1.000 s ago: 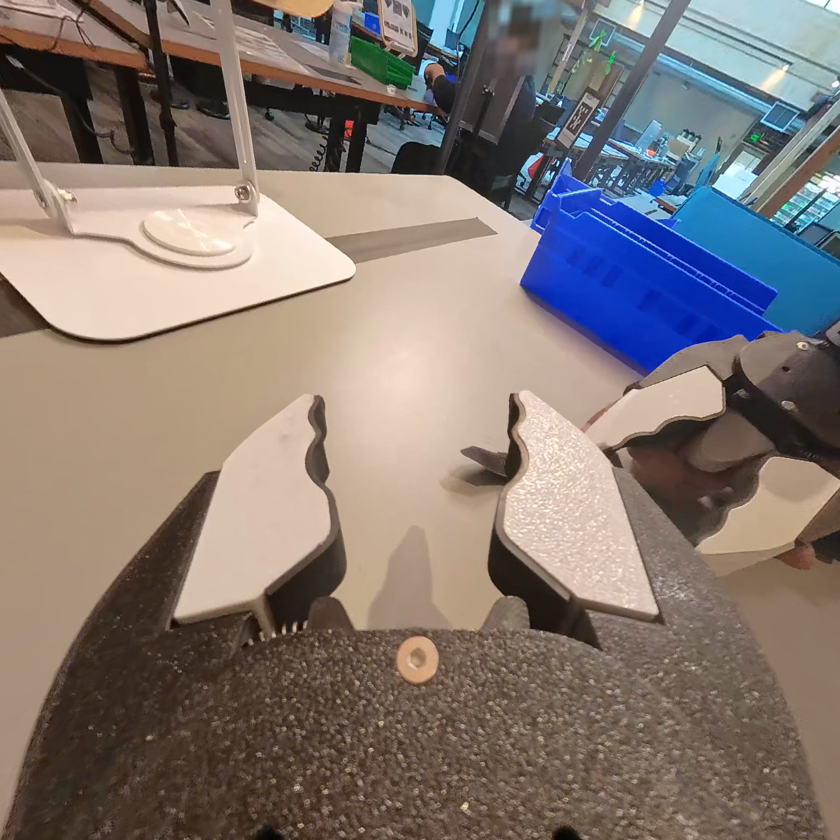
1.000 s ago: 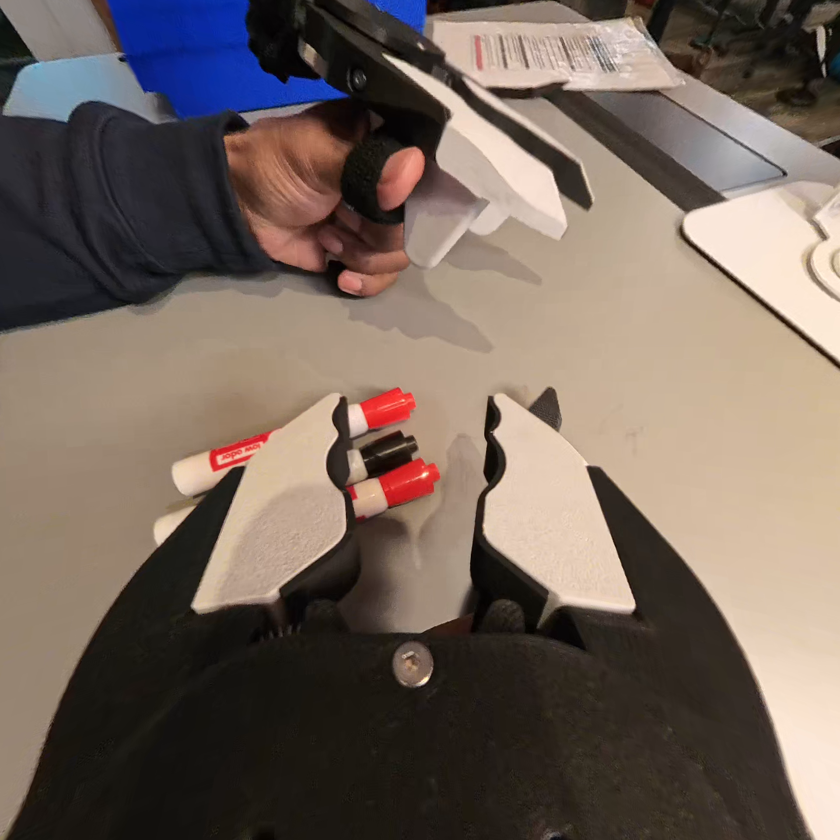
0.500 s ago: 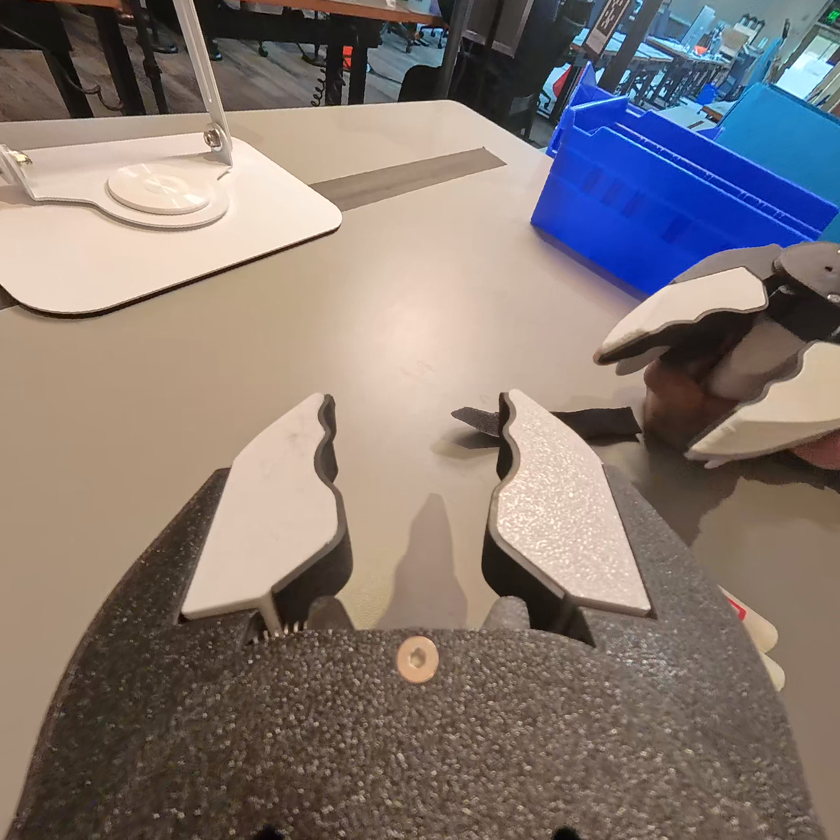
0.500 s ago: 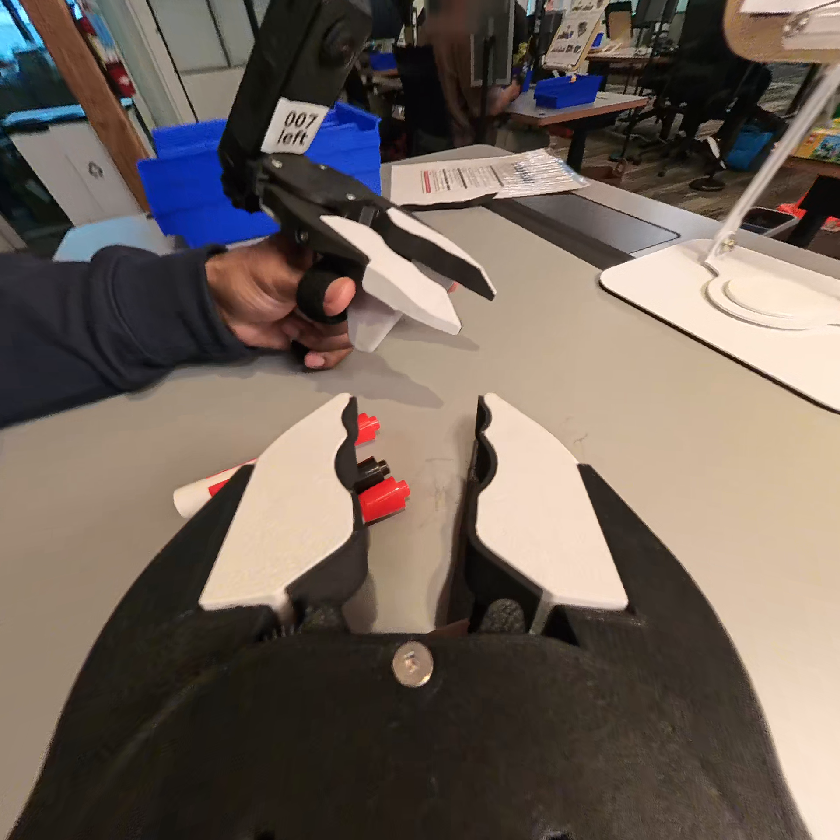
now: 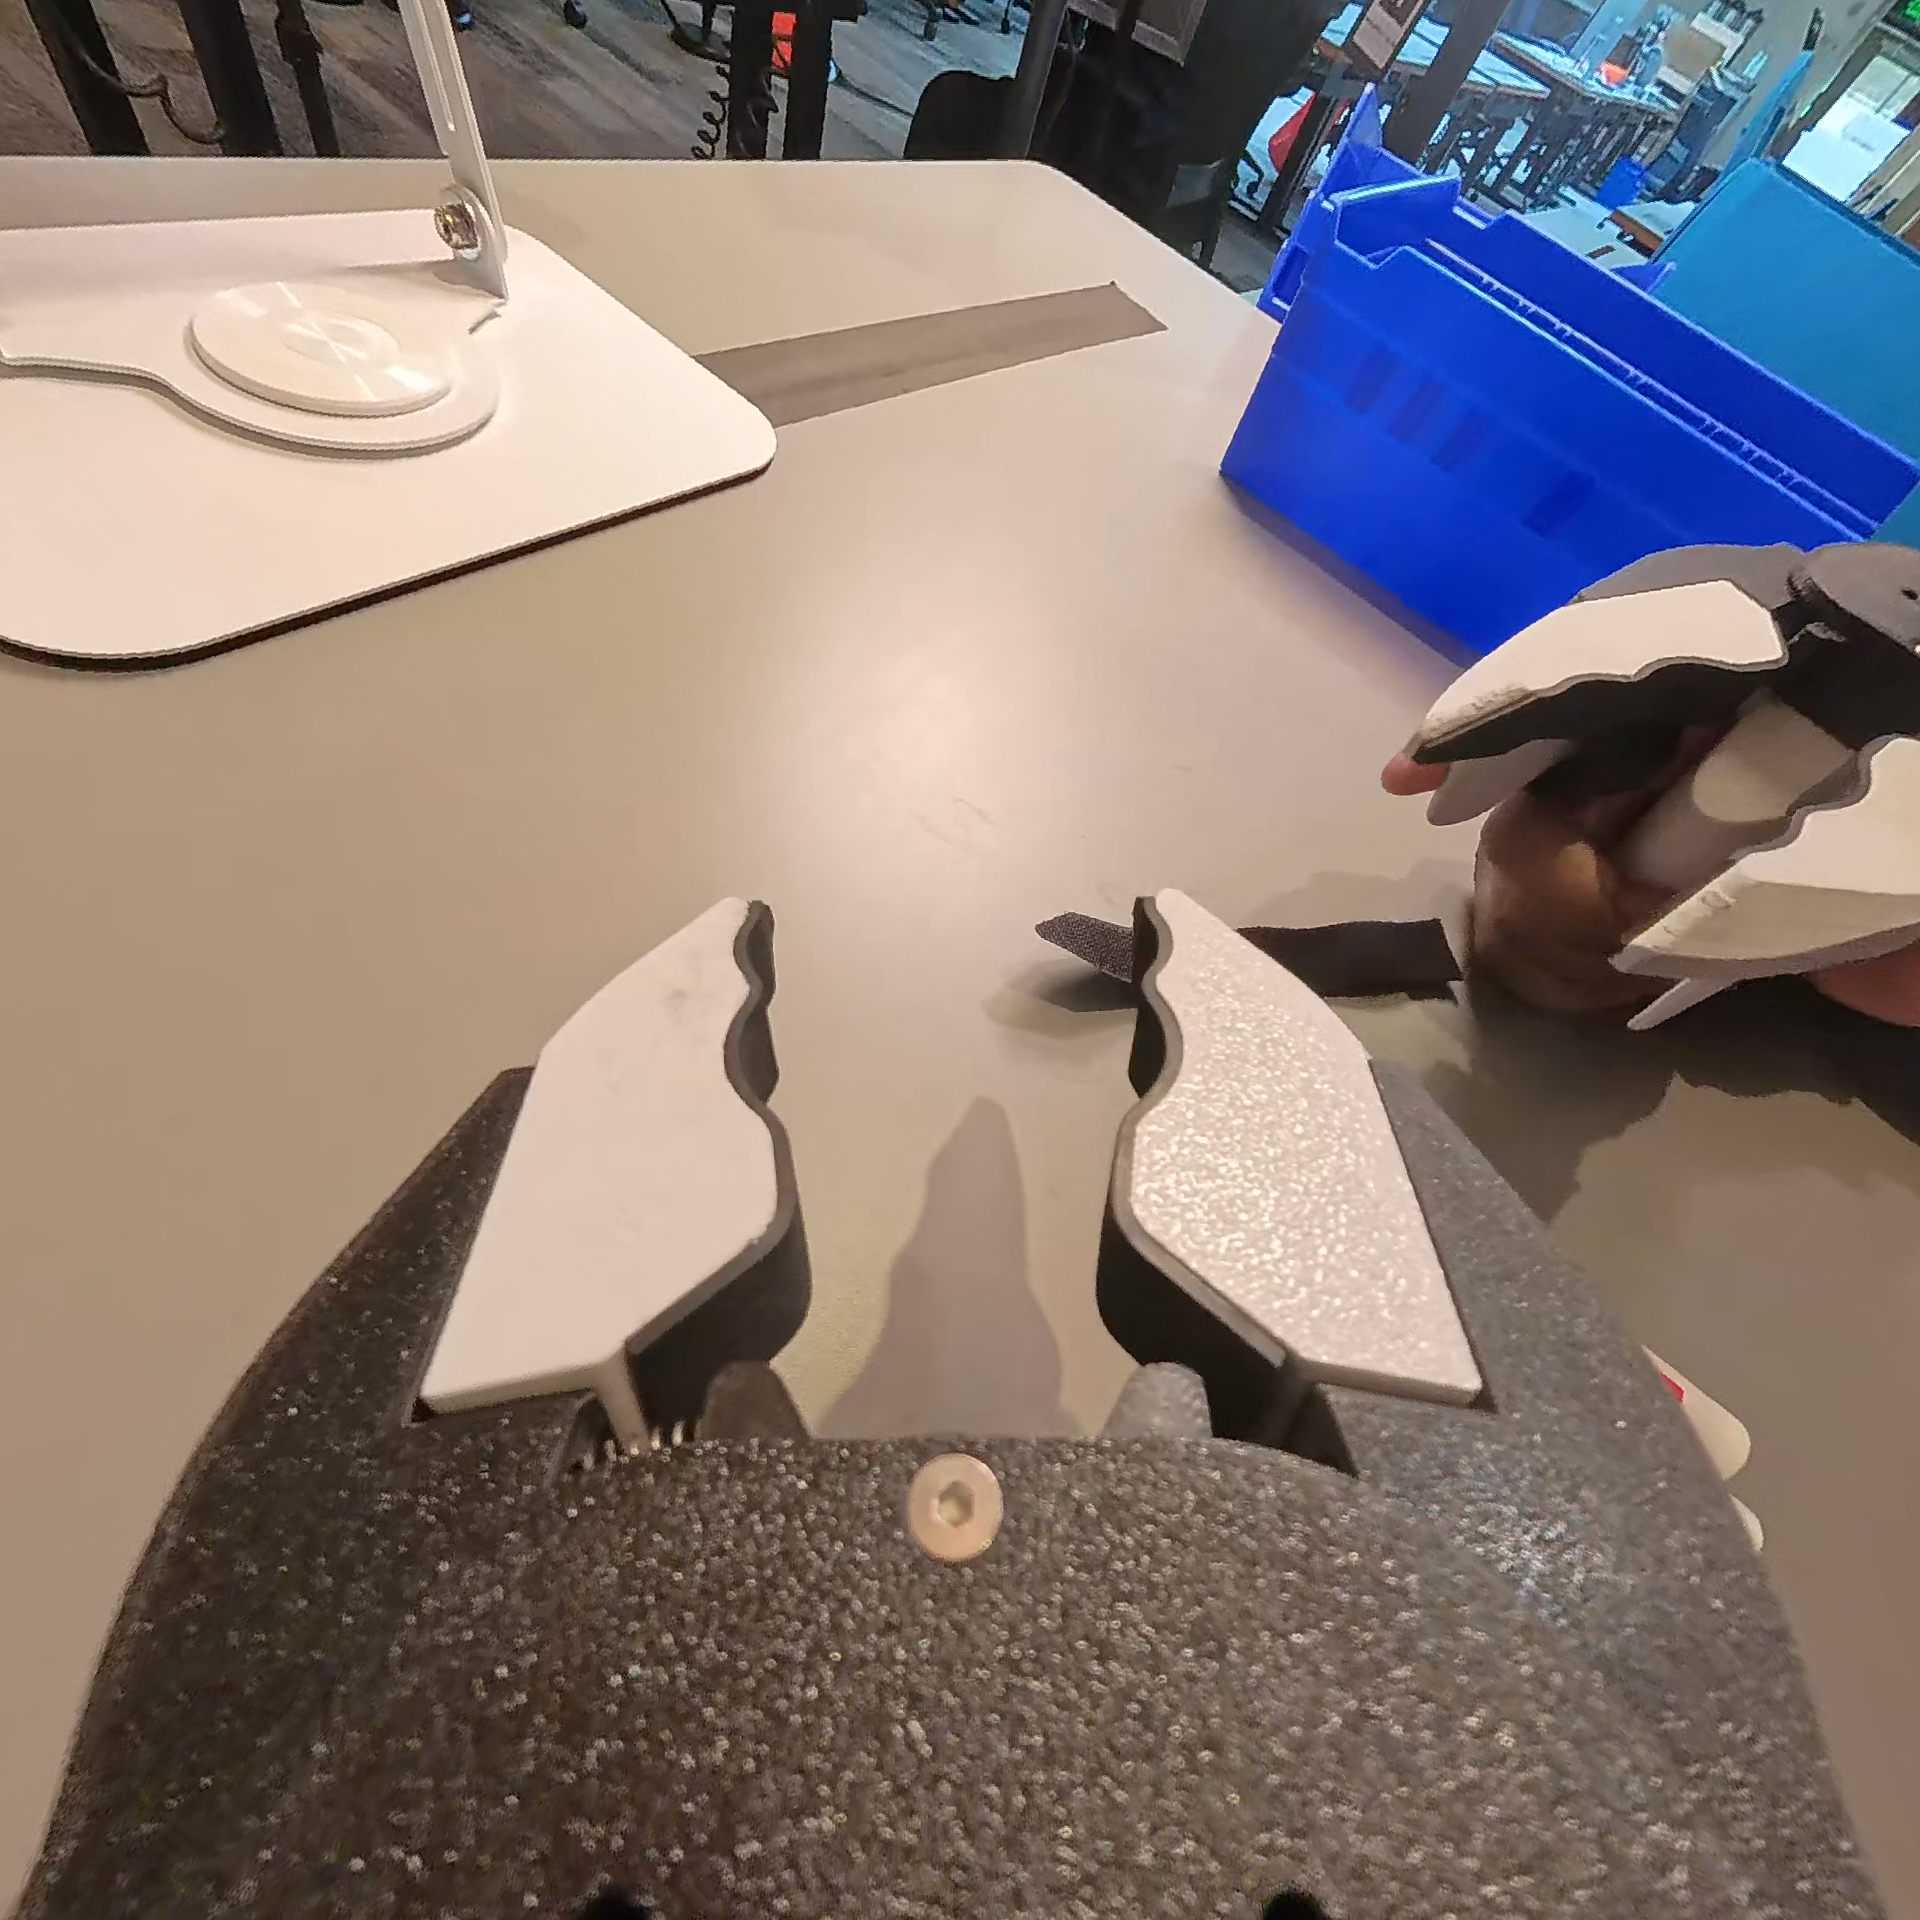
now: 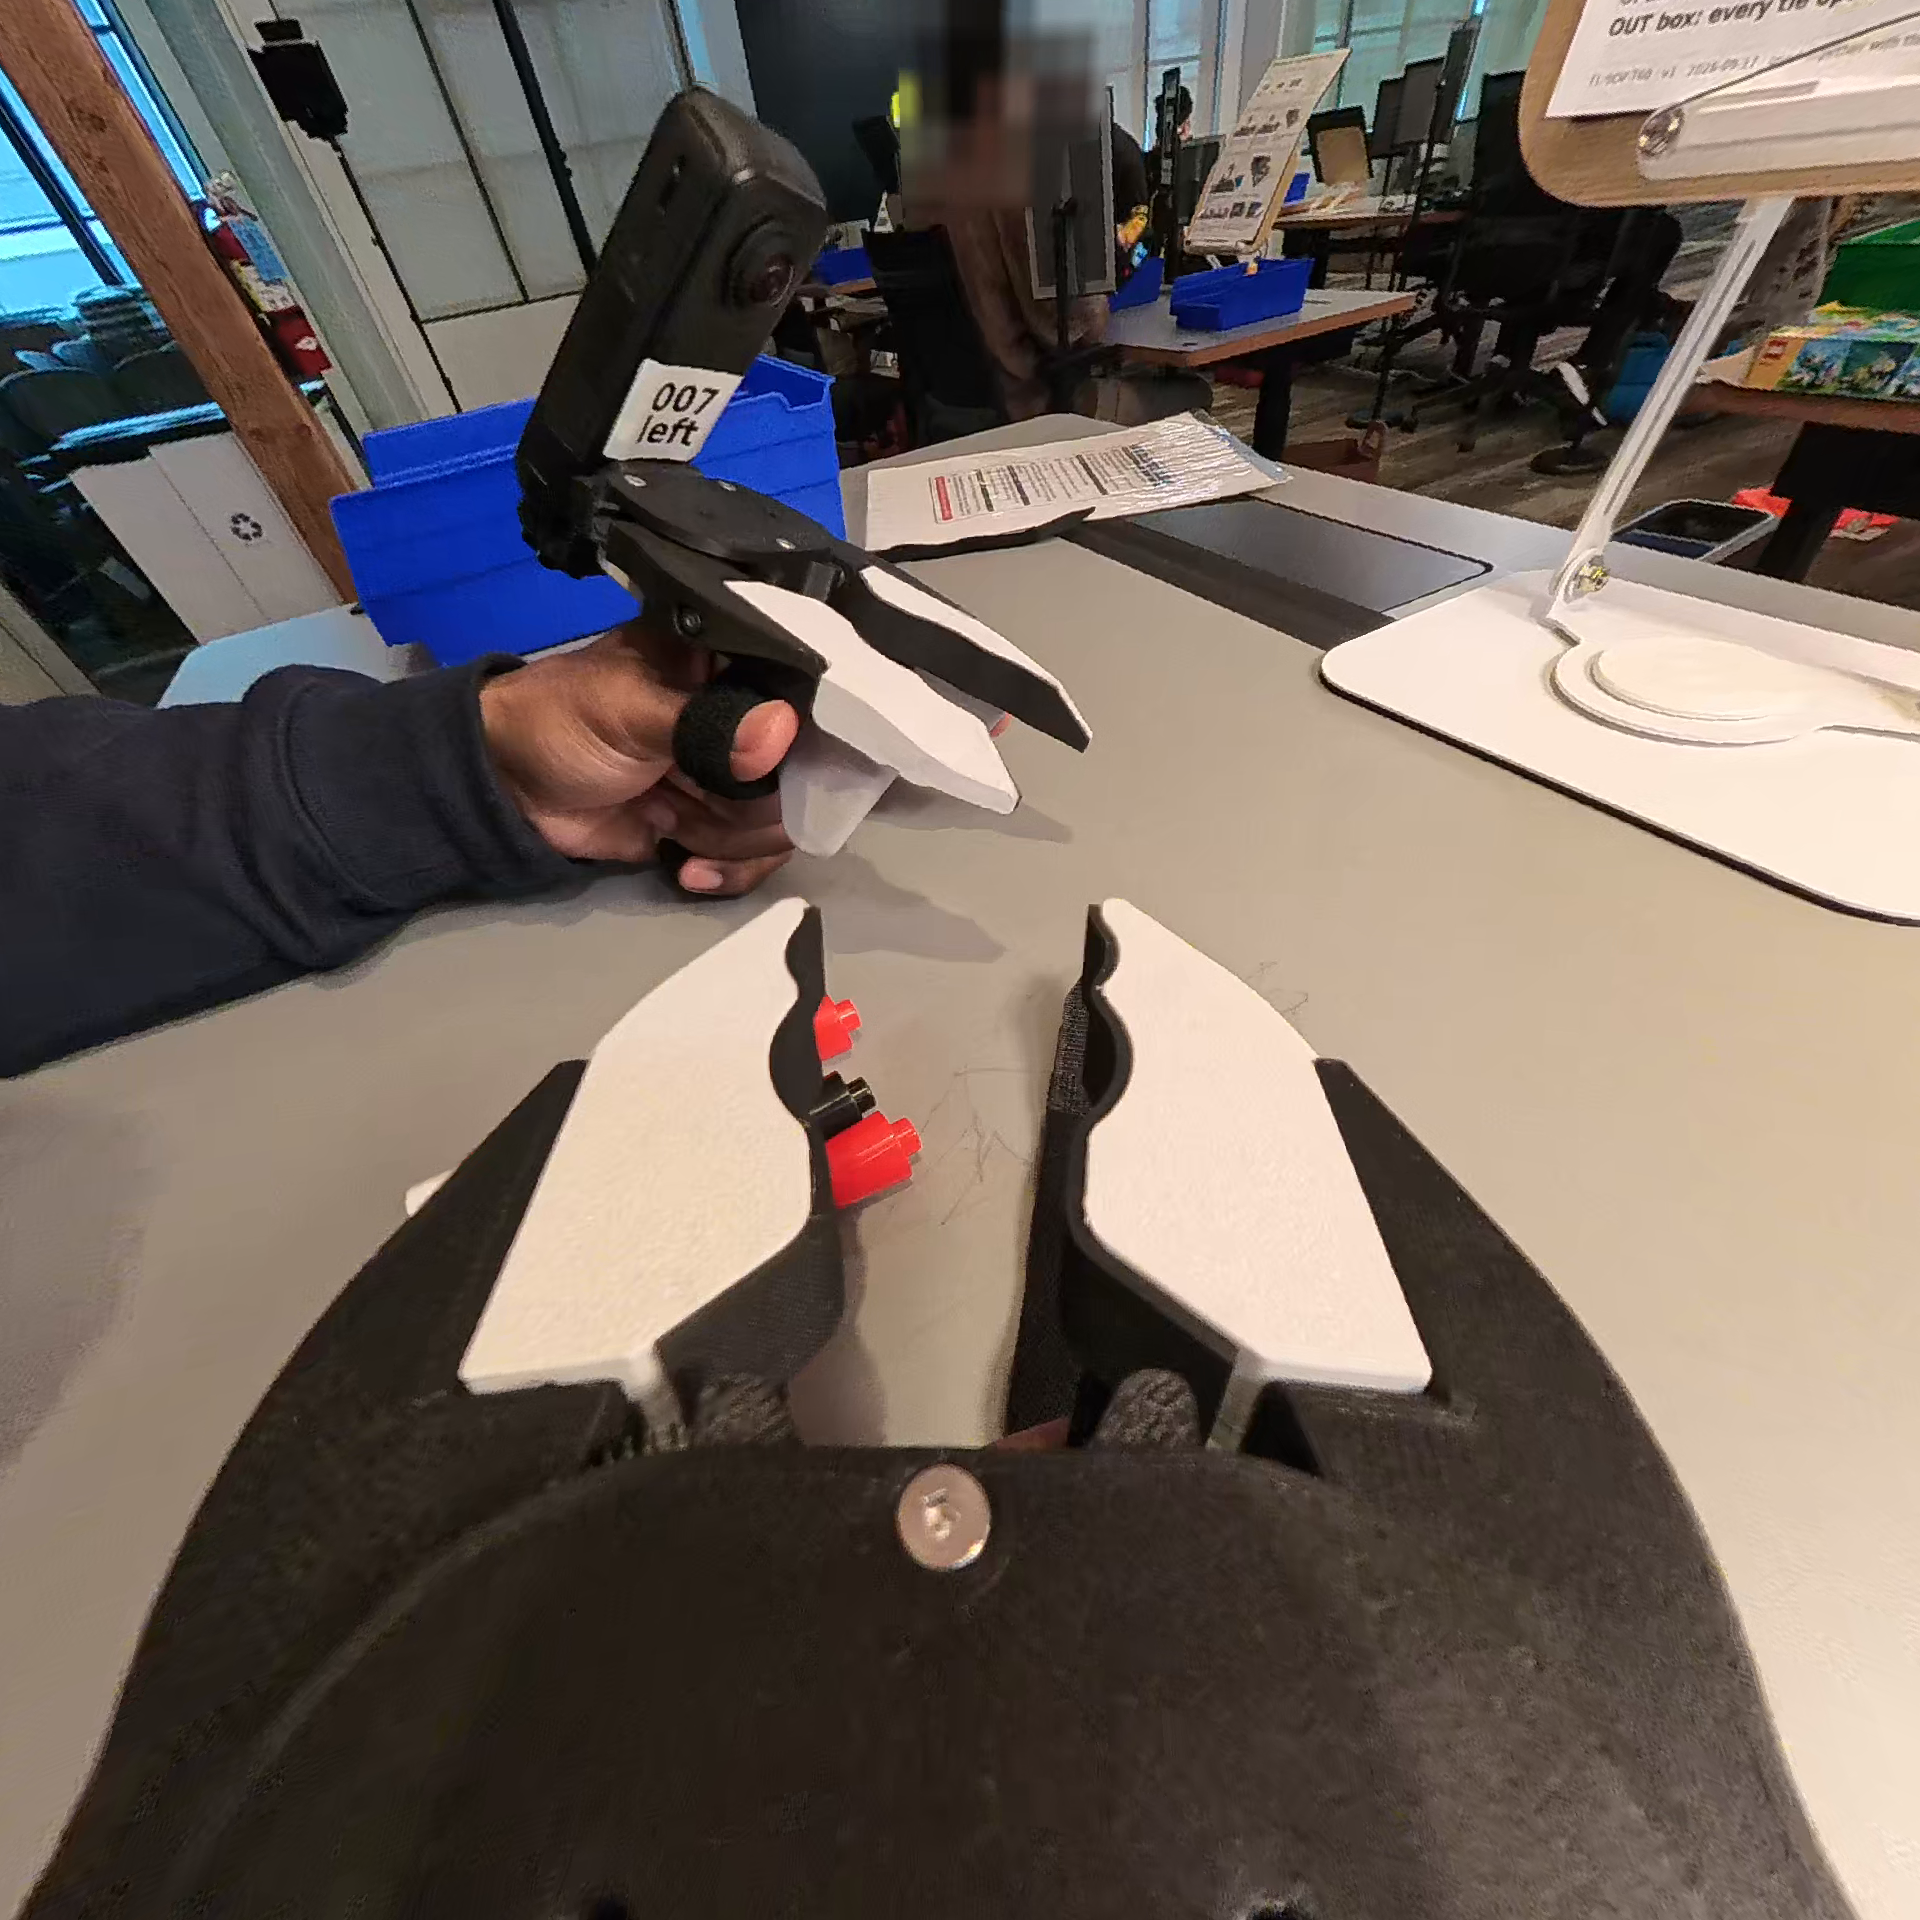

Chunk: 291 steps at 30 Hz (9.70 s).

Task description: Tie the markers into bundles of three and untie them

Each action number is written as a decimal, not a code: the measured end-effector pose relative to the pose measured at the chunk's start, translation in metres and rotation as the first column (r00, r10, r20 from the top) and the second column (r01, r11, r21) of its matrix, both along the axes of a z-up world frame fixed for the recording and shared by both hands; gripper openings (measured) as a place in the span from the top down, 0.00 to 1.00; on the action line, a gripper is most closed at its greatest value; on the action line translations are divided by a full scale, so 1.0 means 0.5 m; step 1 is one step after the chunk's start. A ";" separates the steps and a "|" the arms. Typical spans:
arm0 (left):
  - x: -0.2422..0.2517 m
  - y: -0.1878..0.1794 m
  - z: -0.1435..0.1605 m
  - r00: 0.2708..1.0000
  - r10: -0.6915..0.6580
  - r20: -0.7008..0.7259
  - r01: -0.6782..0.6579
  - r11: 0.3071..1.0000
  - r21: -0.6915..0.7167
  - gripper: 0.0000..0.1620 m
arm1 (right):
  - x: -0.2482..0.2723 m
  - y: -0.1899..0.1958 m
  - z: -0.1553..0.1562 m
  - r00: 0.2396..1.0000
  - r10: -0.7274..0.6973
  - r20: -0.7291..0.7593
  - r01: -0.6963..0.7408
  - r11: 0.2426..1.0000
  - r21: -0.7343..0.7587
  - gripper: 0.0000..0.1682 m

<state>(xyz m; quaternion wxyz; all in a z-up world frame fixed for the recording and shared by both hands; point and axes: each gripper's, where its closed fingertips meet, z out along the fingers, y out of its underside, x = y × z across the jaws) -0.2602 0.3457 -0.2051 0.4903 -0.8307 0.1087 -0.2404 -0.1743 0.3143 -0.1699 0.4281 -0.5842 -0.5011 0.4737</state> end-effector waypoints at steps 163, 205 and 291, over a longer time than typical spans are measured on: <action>0.099 -0.155 -0.035 0.912 -0.385 -0.140 0.377 0.923 -0.083 0.90 | 0.056 -0.130 -0.146 0.801 -0.054 0.597 0.175 0.974 -0.146 0.67; 0.080 -0.166 0.076 0.856 -0.444 0.267 0.412 0.896 0.168 0.90 | -0.115 -0.106 -0.036 0.978 -0.022 0.209 0.036 0.997 -0.064 0.89; 0.059 -0.185 0.041 0.857 -0.514 -0.044 0.513 0.842 0.167 0.89 | -0.126 -0.136 -0.091 0.891 0.272 0.364 -0.277 0.960 -0.038 0.75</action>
